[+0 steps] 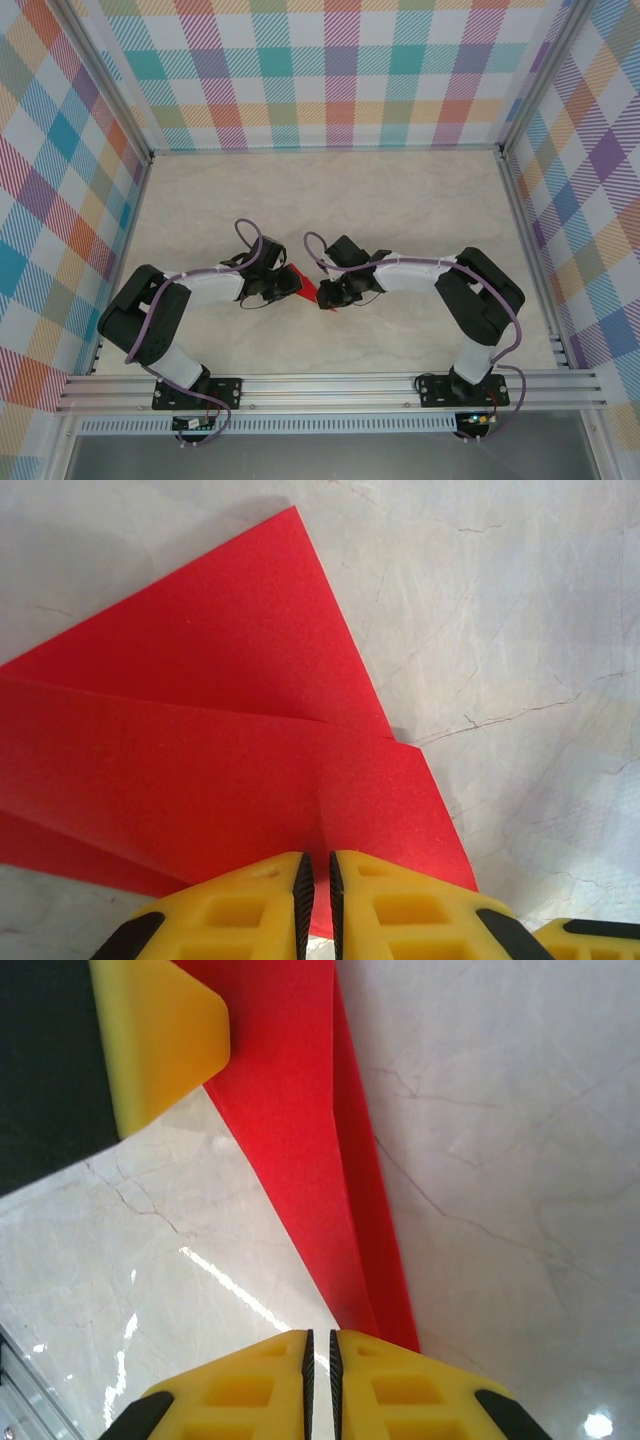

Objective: Fold a paper plane with a square sheet of paper (pick it up from the middle)
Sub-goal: Fold the wing for the fifth time at the center of the table.

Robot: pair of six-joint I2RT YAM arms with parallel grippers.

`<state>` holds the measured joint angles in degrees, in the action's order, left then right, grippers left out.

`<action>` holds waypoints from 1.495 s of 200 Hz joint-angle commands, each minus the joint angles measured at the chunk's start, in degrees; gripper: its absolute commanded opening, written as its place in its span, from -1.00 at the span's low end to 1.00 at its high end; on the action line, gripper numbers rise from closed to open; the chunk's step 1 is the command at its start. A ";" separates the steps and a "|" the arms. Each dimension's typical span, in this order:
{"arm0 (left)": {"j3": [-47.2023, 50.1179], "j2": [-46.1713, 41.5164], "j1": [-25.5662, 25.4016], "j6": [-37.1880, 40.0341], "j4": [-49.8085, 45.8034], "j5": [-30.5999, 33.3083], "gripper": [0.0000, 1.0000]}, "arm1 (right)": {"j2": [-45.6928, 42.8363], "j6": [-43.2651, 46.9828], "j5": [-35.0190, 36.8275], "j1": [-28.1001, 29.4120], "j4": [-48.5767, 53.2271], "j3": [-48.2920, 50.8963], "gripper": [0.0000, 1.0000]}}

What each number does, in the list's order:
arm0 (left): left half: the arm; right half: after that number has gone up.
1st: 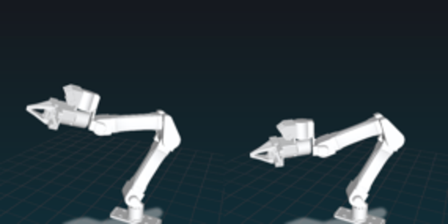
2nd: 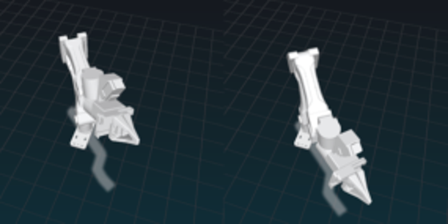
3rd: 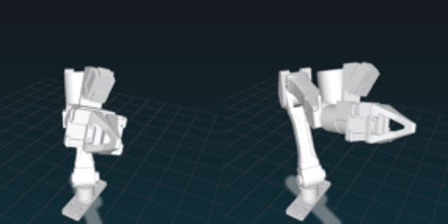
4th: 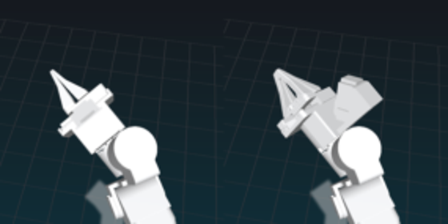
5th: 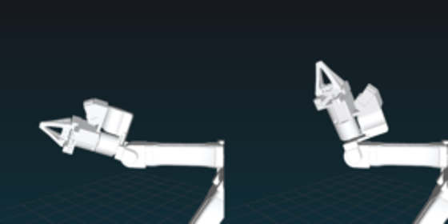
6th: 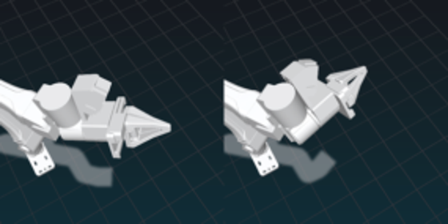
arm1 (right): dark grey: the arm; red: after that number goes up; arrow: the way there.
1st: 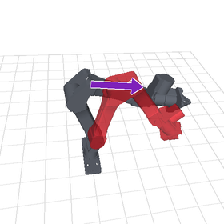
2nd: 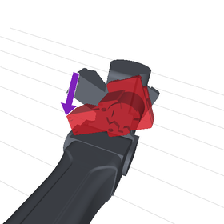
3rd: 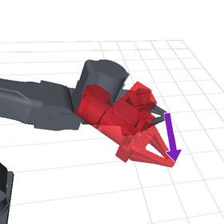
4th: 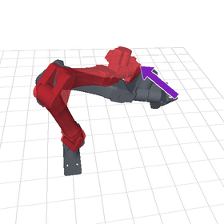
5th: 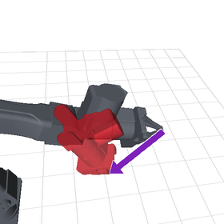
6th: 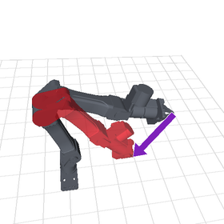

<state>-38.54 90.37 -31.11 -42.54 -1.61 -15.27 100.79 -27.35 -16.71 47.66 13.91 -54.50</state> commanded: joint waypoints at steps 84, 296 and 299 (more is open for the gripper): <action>-0.26 2.20 -0.09 0.84 -5.87 5.12 -0.67 | 1.40 1.78 4.01 -0.48 6.14 2.66 -0.74; -0.24 2.75 -0.09 1.12 -6.33 5.01 -0.67 | -1.34 1.51 4.29 -3.01 5.70 2.98 -0.74; -0.23 2.76 -0.09 1.10 -6.33 5.03 -0.67 | -1.62 1.56 4.17 -3.01 5.57 2.94 -0.74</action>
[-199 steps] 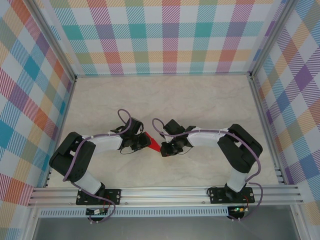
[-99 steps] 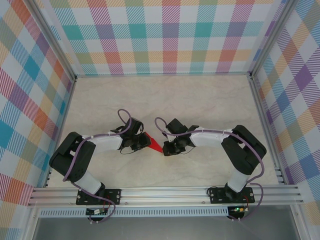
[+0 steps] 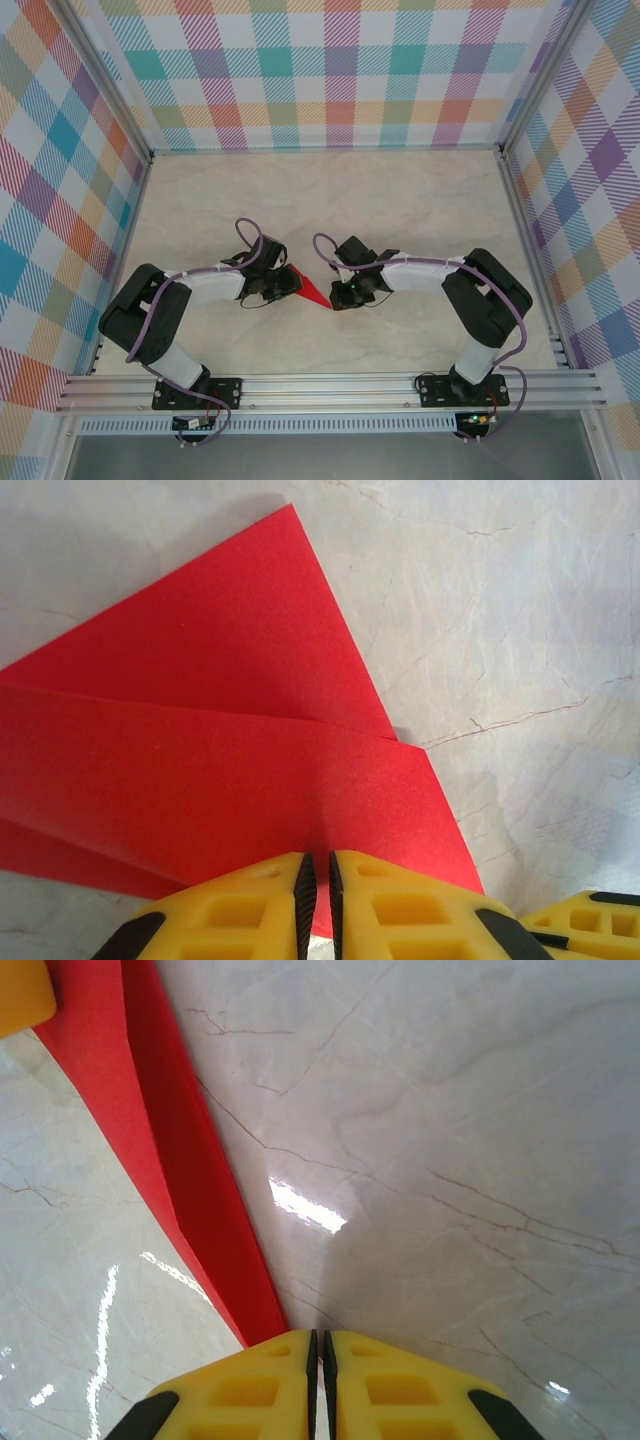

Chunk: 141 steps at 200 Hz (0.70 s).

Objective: Fold a paper plane with a square sheet of paper (pick it up from the middle)
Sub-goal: Fold the wing for the fifth time at the center of the table.

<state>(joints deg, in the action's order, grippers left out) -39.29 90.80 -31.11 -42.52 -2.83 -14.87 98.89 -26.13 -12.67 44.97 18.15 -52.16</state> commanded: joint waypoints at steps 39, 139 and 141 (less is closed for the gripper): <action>0.11 2.36 -0.09 1.15 -5.26 4.41 -0.67 | -5.31 0.64 -2.14 -0.19 -0.16 0.40 -0.70; -0.26 2.78 -0.13 1.17 -5.87 4.48 -0.67 | -0.17 2.92 -10.05 1.78 -0.73 -2.46 -0.78; -0.33 2.80 -0.10 1.16 -5.87 4.41 -0.67 | -0.10 2.93 -9.93 1.79 -0.55 -2.50 -0.78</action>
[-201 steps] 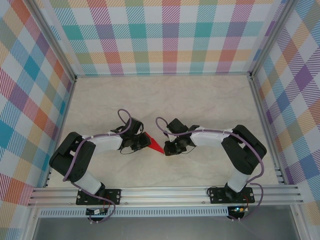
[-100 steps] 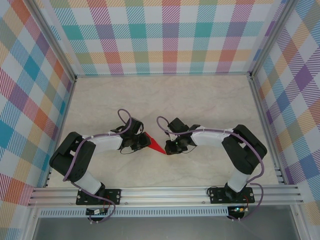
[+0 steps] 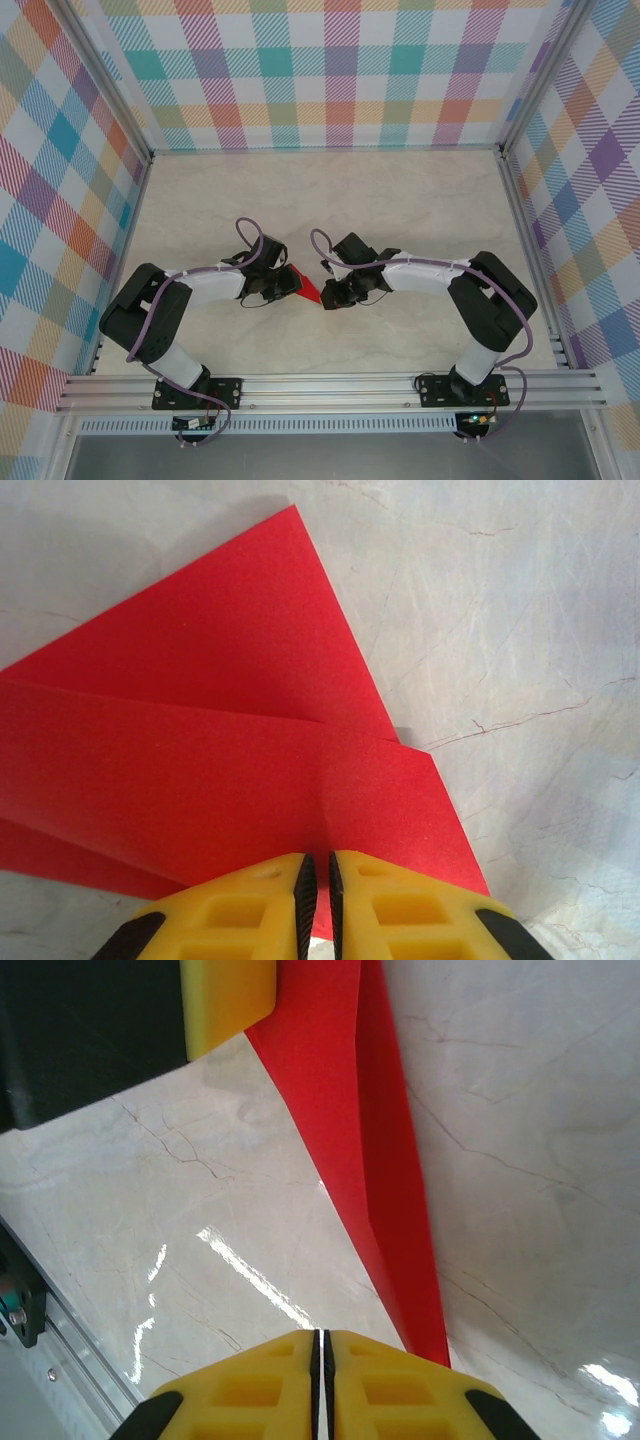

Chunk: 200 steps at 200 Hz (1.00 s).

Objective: Fold a paper plane with a square sheet of paper (pick it up from the middle)
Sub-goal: Fold the wing for the fifth time at the center of the table.

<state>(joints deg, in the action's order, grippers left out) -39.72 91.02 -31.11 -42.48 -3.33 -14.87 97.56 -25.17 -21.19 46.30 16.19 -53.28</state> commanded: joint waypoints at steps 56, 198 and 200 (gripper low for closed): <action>-0.17 2.92 -0.08 1.15 -5.63 4.50 -0.67 | 2.99 2.34 5.45 0.41 5.35 -2.18 -0.82; -0.18 3.02 -0.13 1.23 -6.01 4.85 -0.67 | 5.68 0.99 6.08 -1.69 5.13 2.36 -0.84; -0.18 2.95 -0.10 1.25 -5.99 4.85 -0.67 | 5.64 0.95 6.07 -1.73 5.10 2.38 -0.84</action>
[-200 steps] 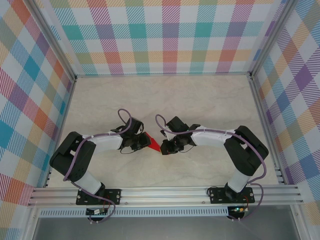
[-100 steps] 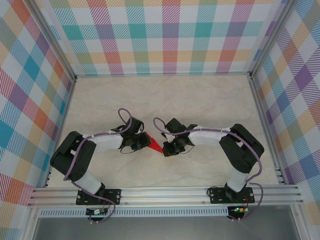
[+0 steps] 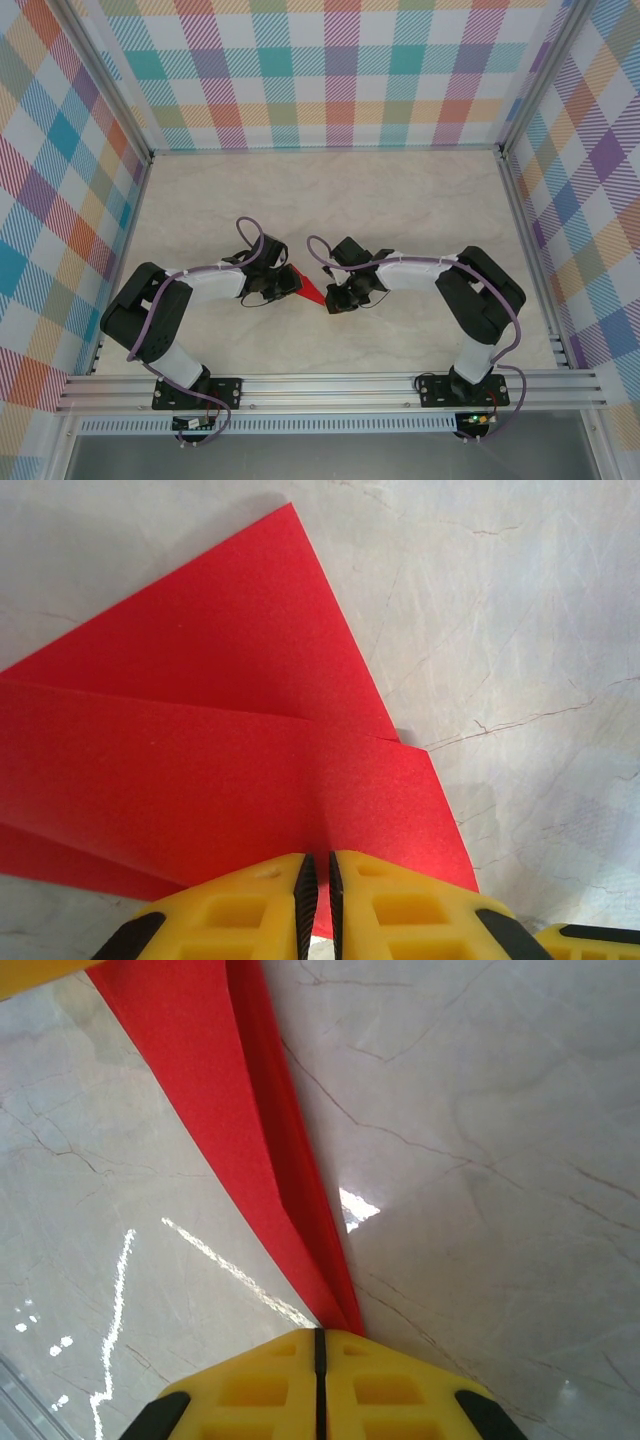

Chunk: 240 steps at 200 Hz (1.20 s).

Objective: Fold a paper plane with a square sheet of paper (pick it up from the middle)
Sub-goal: Fold the wing for the fifth time at the center of the table.

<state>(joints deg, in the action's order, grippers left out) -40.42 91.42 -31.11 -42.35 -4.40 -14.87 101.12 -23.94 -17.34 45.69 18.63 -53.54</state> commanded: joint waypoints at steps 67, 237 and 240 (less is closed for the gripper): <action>0.26 2.89 -0.08 1.04 -4.74 4.68 -0.67 | -3.31 -1.75 -5.61 -0.57 -2.03 -2.21 -0.78; -0.86 2.71 -0.09 2.27 -5.88 4.50 -0.67 | 7.54 -2.41 -0.58 -0.18 0.71 -6.60 -0.81; -0.90 2.67 -0.09 2.36 -5.88 4.39 -0.67 | 7.52 -2.42 -0.54 -0.24 0.71 -6.36 -0.81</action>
<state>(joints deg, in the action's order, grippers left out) -41.32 91.79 -31.11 -41.95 -5.67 -14.87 107.55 -26.35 -19.55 46.37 16.78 -61.60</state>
